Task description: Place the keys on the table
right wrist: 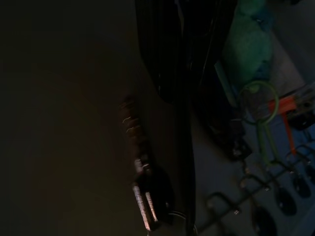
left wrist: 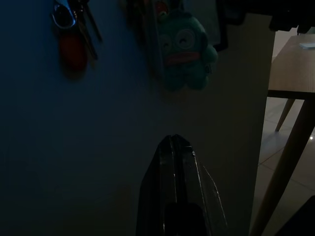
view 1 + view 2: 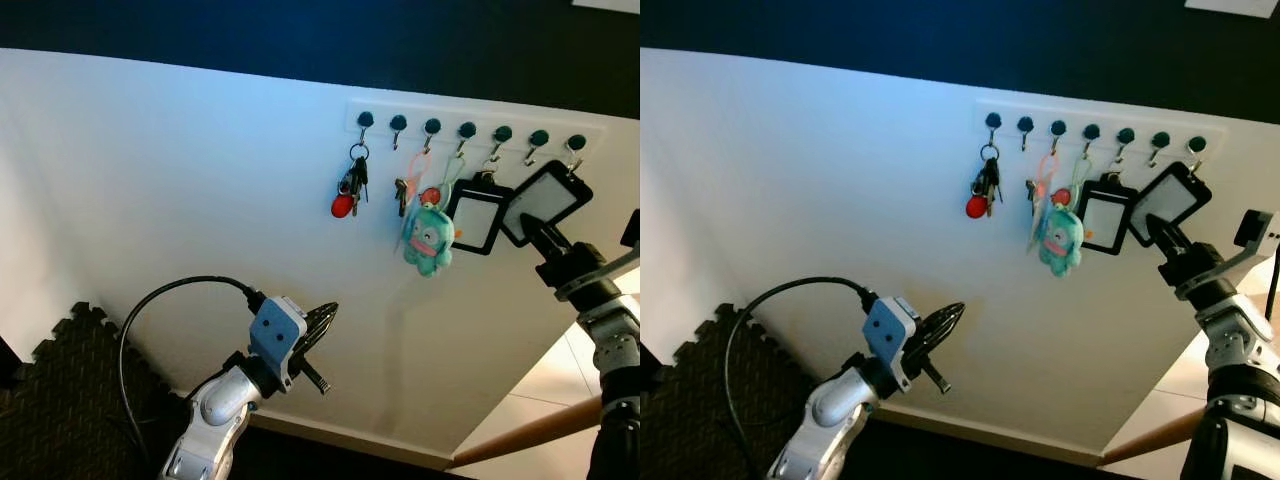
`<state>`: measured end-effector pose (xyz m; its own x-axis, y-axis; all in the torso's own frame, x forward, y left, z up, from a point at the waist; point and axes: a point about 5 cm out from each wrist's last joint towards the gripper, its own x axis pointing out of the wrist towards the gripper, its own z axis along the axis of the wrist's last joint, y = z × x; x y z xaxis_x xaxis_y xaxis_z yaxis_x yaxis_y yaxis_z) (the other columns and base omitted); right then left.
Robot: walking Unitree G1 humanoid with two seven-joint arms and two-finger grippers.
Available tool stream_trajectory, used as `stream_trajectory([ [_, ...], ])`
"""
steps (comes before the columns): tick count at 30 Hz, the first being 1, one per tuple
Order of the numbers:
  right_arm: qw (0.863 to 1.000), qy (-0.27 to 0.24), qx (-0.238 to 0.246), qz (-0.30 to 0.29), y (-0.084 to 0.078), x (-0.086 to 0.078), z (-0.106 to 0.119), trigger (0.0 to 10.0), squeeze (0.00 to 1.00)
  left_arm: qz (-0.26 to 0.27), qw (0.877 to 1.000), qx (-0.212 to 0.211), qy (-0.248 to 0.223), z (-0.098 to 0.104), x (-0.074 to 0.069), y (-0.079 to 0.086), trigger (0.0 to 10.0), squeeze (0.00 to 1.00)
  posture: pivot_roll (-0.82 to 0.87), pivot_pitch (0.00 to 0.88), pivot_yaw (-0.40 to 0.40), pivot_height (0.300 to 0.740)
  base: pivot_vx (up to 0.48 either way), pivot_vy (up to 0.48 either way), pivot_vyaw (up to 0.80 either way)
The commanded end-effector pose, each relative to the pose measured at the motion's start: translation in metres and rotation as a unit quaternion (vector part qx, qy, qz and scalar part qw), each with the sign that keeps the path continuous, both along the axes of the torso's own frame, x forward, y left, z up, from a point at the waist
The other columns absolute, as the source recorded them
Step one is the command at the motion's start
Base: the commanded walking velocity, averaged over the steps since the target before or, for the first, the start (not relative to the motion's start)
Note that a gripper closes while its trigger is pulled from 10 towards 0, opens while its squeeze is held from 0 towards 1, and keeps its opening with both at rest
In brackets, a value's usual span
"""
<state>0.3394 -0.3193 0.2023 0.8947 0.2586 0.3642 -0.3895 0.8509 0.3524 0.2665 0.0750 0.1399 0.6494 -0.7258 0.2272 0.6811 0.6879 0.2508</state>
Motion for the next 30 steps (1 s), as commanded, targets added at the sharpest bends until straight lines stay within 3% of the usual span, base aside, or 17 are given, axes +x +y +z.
stream_trajectory([
  [1, 1.0, -0.006, -0.005, 0.021, 0.005, 0.001, 0.002, 10.0, 0.0, -0.005, 1.0, 0.016, 0.0, -0.001, 0.001, 0.0, 10.0, 0.0, 0.07, 0.073, -0.06, 0.74, 0.0, 0.0, 0.0],
  [25, 0.997, -0.036, -0.009, 0.074, 0.018, -0.002, 0.018, 10.0, 0.0, -0.007, 1.0, 0.019, -0.002, 0.0, 0.0, 0.0, 10.0, 0.0, 0.08, 0.073, -0.064, 0.74, 0.0, 0.0, 0.0],
  [30, 0.997, -0.024, -0.014, 0.069, 0.017, -0.009, 0.007, 10.0, 0.0, -0.006, 1.0, 0.02, 0.0, -0.002, -0.002, -0.001, 10.0, 0.0, 0.08, 0.072, -0.068, 0.74, 0.0, 0.0, 0.0],
])
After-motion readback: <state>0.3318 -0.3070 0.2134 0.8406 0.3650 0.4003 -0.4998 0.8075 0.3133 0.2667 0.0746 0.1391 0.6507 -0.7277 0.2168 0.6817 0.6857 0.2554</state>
